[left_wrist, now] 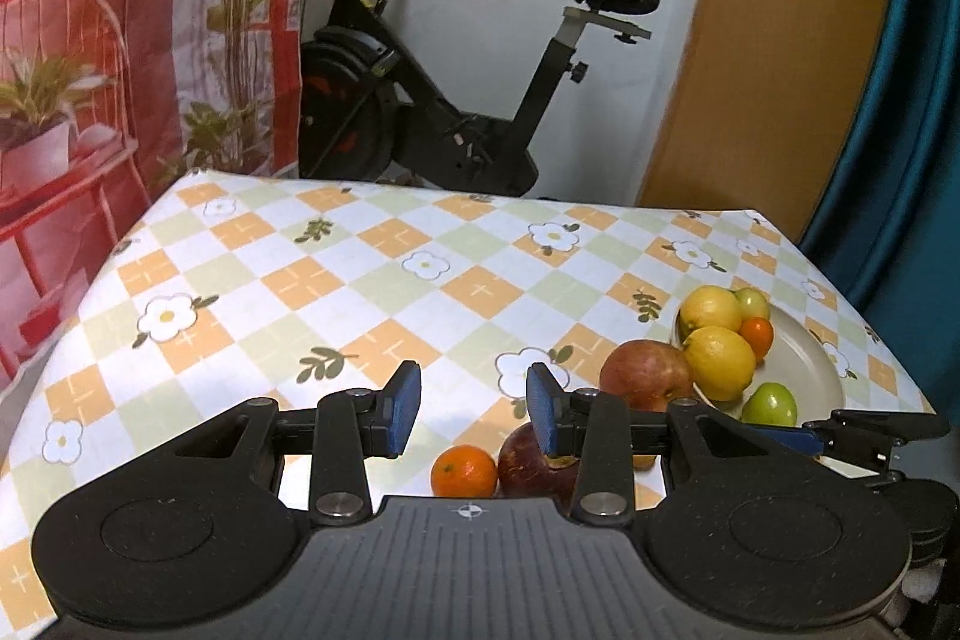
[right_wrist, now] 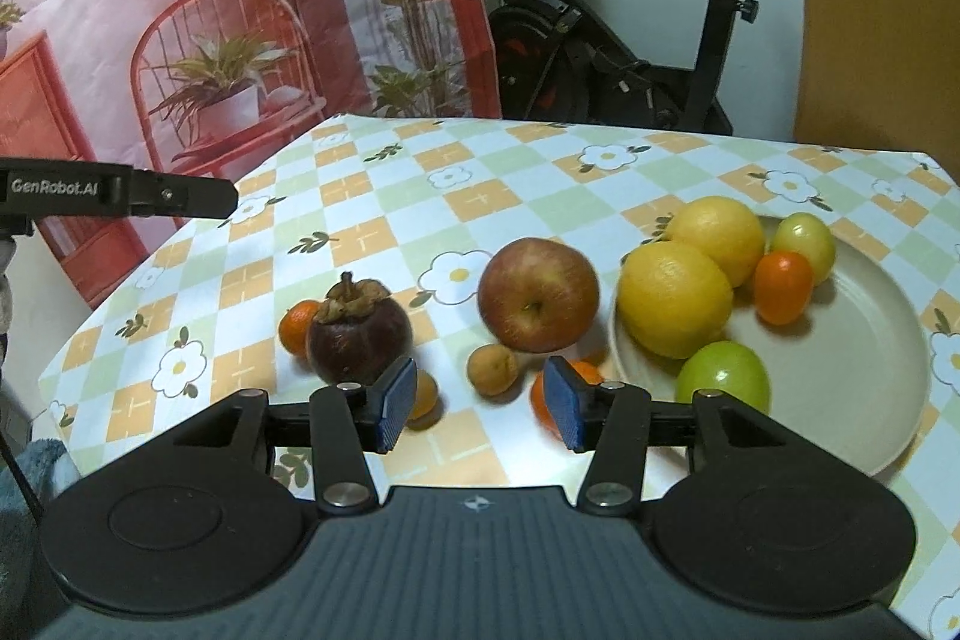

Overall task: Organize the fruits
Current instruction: 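Grasp the dark purple mangosteen with the left tool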

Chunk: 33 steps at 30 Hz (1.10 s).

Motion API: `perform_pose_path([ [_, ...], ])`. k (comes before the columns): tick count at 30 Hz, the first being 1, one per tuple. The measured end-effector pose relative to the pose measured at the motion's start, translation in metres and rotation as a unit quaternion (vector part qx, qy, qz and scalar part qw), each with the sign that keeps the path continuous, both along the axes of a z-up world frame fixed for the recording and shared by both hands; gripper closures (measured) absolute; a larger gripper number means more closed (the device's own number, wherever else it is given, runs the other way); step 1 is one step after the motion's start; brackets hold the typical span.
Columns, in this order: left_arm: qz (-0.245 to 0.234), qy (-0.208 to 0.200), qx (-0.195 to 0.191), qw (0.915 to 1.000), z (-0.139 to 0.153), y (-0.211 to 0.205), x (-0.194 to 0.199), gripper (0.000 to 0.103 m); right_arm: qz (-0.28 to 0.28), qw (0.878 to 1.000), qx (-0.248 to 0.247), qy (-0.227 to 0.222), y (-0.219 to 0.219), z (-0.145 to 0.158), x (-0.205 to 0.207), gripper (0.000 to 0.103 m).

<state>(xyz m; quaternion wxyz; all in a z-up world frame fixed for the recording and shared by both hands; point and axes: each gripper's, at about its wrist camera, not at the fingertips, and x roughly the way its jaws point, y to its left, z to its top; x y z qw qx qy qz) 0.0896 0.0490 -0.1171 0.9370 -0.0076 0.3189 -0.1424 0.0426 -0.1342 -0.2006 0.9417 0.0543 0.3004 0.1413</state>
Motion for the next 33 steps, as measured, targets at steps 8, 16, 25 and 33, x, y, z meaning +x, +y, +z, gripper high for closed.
perform_pose_path([
  [8,-0.015,0.031,-0.035,0.9988,-0.011,0.003,0.009,0.053,0.036,0.999,-0.014,0.006,0.019,-0.005,0.01,0.049],
  [16,-0.072,0.058,-0.032,0.9952,-0.024,-0.009,0.022,0.044,0.113,0.992,-0.061,-0.014,0.052,-0.011,0.026,0.04],
  [25,-0.126,0.107,-0.019,0.9861,-0.043,-0.019,0.044,0.044,0.124,0.991,-0.042,-0.001,0.061,-0.024,0.05,0.039],
  [33,-0.156,0.133,0.016,0.9787,-0.052,-0.027,0.06,0.044,0.129,0.991,-0.023,0.011,0.062,-0.028,0.059,0.038],
])
